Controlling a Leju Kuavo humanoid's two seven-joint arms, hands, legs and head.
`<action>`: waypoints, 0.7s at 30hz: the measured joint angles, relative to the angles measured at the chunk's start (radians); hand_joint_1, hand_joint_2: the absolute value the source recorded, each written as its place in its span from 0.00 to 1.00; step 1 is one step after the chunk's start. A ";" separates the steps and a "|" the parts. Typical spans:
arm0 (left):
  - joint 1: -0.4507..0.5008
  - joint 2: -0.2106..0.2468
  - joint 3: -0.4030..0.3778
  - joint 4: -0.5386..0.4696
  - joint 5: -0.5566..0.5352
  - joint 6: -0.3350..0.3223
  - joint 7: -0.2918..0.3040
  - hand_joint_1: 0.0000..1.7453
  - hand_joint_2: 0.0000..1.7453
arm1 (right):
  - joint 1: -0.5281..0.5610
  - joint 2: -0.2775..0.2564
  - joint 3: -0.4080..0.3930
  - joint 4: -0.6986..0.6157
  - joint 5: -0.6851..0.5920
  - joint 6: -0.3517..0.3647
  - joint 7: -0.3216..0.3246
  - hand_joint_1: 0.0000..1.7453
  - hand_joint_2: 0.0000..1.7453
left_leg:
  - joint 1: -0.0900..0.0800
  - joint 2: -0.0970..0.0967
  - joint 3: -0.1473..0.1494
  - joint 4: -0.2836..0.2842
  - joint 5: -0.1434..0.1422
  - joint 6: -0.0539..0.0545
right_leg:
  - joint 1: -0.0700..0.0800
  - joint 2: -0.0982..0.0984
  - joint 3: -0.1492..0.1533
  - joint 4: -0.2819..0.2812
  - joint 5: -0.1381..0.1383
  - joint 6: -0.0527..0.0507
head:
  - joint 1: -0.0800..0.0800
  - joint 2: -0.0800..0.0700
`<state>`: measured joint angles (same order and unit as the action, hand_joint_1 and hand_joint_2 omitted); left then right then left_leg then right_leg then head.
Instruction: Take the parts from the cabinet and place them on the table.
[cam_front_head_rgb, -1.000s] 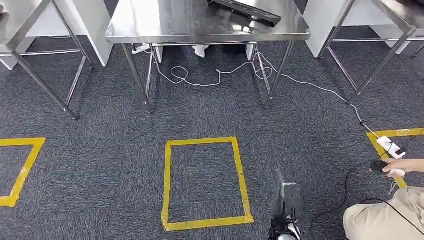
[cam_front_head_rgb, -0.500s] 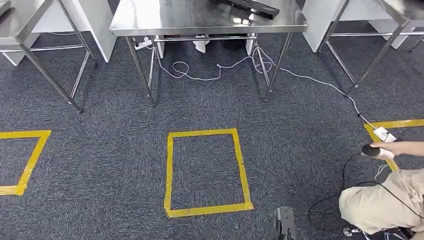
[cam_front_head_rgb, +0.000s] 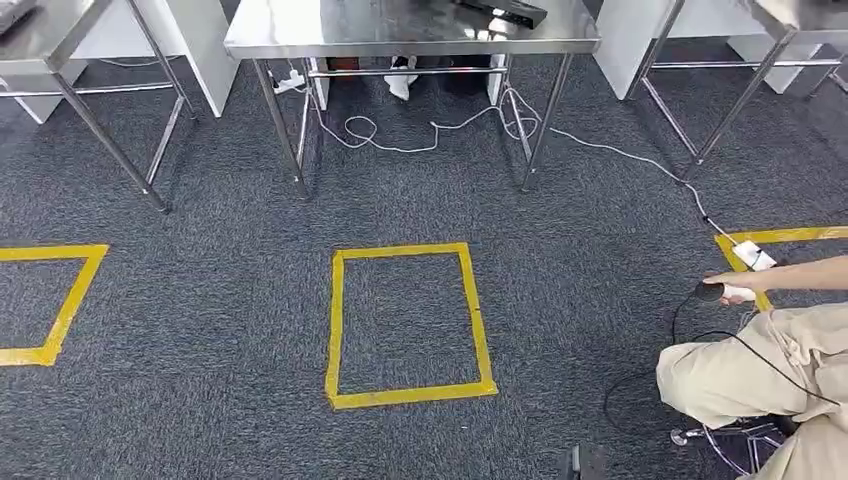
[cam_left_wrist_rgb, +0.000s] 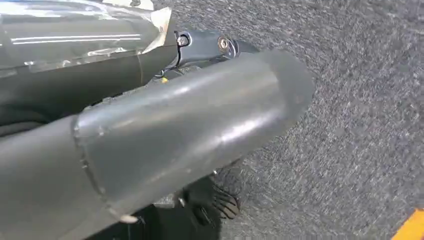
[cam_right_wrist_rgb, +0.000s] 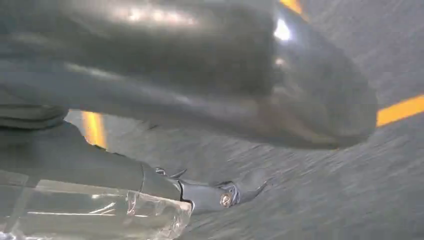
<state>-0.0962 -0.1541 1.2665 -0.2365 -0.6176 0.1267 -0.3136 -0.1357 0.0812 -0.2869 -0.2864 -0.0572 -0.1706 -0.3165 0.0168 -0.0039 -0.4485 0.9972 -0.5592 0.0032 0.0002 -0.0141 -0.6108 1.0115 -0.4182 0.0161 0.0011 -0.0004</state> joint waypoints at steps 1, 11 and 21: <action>0.000 0.000 -0.004 0.000 -0.003 0.005 -0.003 0.00 0.00 | 0.005 -0.001 -0.001 0.010 0.002 -0.010 0.025 0.00 0.00 | -0.004 0.000 -0.006 0.003 0.002 0.005 | -0.001 -0.002 -0.004 -0.002 0.009 0.005 | -0.002 0.000; 0.009 0.002 -0.021 0.009 -0.022 0.007 0.002 0.00 0.00 | 0.063 -0.008 -0.037 0.055 -0.026 -0.006 0.029 0.00 0.00 | -0.001 0.015 -0.114 -0.009 0.100 0.037 | -0.020 0.009 0.025 0.156 -0.145 0.032 | 0.007 0.000; 0.010 0.010 -0.026 0.014 -0.035 -0.003 -0.007 0.00 0.00 | 0.067 -0.010 -0.045 0.062 -0.040 -0.006 0.007 0.00 0.00 | 0.005 0.010 -0.191 0.163 0.003 -0.016 | -0.020 0.010 0.128 -0.039 -0.082 -0.023 | 0.002 0.000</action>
<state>-0.0860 -0.1442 1.2402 -0.2220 -0.6527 0.1240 -0.3208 -0.0692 0.0717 -0.3323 -0.2243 -0.0973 -0.1766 -0.3090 0.0219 0.0063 -0.6395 1.1598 -0.5564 -0.0126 -0.0194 -0.0042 -0.4823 0.9721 -0.5002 -0.0067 0.0031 -0.0004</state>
